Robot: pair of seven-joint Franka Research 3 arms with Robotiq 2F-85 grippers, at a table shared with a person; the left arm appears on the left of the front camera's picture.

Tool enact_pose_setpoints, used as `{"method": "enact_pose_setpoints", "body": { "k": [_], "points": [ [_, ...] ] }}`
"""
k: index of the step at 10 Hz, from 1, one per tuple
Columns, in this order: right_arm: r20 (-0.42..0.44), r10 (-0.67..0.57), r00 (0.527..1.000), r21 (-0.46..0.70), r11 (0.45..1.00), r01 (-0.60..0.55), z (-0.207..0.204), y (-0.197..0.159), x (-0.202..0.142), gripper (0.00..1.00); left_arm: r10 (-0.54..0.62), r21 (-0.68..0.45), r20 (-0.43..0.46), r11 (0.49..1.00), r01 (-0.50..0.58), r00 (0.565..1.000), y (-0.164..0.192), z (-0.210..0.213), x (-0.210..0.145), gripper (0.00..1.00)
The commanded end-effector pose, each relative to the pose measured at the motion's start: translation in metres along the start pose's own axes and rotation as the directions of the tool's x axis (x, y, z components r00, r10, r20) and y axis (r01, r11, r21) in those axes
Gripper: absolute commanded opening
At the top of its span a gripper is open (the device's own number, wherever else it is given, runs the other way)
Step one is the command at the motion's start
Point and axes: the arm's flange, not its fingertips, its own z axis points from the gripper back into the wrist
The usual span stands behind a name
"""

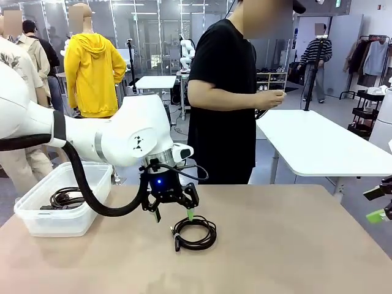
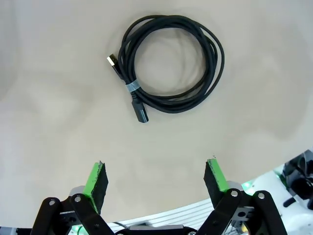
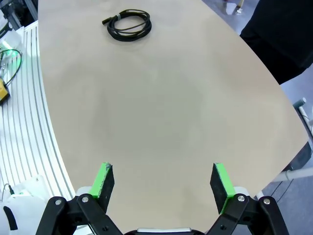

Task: Organize and store the cables.
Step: Place the USB Extension Cable into the Organizing box.

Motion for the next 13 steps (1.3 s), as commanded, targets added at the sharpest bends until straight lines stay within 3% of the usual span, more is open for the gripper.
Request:
{"method": "enact_pose_setpoints", "body": {
  "k": [1, 5, 7, 10, 11, 13],
  "points": [
    [0.003, -0.01, 1.0, -0.003, 1.0, 0.01, 0.0, -0.001, 0.003, 1.0, -0.008, 0.001, 0.022, 1.0, 0.008, 1.0, 0.002, 0.014, -0.005, 1.0],
    [0.003, -0.01, 1.0, -0.003, 1.0, 0.01, 0.0, -0.001, 0.003, 1.0, -0.002, -0.004, 0.026, 1.0, 0.002, 1.0, -0.001, 0.015, -0.001, 1.0],
    [0.003, -0.01, 1.0, -0.003, 1.0, 0.01, 0.0, -0.001, 0.003, 1.0, 0.156, 0.079, -0.022, 0.985, -0.154, 0.987, -0.017, -0.004, 0.026, 1.0],
    [0.003, -0.01, 1.0, -0.003, 1.0, 0.01, 0.0, -0.001, 0.003, 1.0, 0.28, 0.101, 0.006, 0.955, -0.279, 0.96, -0.03, -0.034, 0.041, 1.0],
    [0.003, -0.01, 1.0, -0.003, 1.0, 0.01, 0.0, -0.001, 0.003, 1.0, 0.334, 0.162, 0.043, 0.928, -0.337, 0.941, -0.03, -0.051, 0.045, 1.0],
    [0.003, -0.01, 1.0, -0.003, 1.0, 0.01, 0.0, -0.001, 0.003, 1.0, 0.371, 0.188, 0.032, 0.91, -0.37, 0.928, -0.026, -0.075, 0.045, 1.0]
  ]
}}
